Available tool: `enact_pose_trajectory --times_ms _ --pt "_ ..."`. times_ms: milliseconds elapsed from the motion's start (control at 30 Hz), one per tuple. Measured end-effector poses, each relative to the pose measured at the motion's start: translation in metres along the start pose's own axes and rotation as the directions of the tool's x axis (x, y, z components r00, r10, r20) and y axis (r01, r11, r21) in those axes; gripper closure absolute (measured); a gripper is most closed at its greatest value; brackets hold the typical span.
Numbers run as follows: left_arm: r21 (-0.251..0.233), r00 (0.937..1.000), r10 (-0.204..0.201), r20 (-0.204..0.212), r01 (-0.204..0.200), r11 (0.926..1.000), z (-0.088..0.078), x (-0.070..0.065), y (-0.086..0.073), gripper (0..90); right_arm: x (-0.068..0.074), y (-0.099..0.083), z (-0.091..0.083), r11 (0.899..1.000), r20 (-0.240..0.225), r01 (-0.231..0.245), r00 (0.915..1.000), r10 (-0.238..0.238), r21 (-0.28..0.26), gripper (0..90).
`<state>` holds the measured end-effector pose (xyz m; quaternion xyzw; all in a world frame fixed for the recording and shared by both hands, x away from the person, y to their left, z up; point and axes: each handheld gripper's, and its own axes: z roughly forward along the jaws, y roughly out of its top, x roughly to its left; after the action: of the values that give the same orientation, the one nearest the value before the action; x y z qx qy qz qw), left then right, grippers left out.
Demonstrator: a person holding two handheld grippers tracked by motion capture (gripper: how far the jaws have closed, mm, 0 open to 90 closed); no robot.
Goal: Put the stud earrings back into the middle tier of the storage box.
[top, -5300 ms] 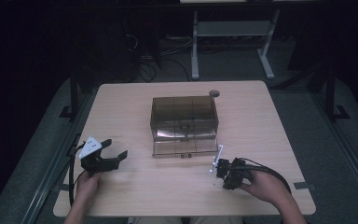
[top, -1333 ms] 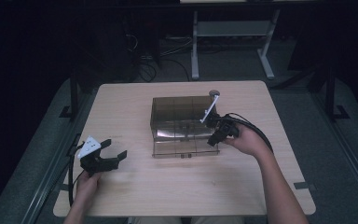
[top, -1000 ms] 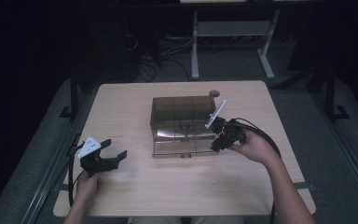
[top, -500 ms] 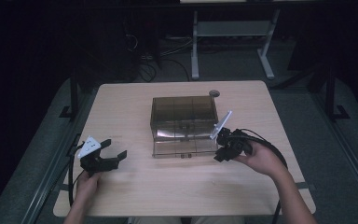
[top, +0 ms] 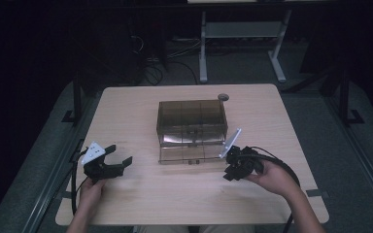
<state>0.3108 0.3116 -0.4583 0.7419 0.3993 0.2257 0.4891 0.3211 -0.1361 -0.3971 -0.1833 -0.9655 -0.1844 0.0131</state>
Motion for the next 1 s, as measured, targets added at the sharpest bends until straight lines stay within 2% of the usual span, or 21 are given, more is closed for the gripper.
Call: enact_pose_trajectory --times_ms 267,567,1000 --pt "-0.002 1.0 0.001 0.001 -0.001 1.0 0.0 0.0 0.0 12.8 0.007 -0.005 0.014 1.0 -0.016 0.009 0.9998 -0.008 0.013 71.4" --pt "0.002 1.0 0.006 0.0 -0.006 1.0 0.0 0.0 0.0 12.8 0.014 -0.006 0.022 0.999 -0.022 0.026 0.9994 -0.026 0.027 71.5" --pt "-0.003 1.0 0.001 0.0 -0.001 1.0 0.0 0.0 0.0 12.8 0.021 -0.003 0.036 0.995 -0.033 0.055 0.9981 -0.053 0.082 73.4"
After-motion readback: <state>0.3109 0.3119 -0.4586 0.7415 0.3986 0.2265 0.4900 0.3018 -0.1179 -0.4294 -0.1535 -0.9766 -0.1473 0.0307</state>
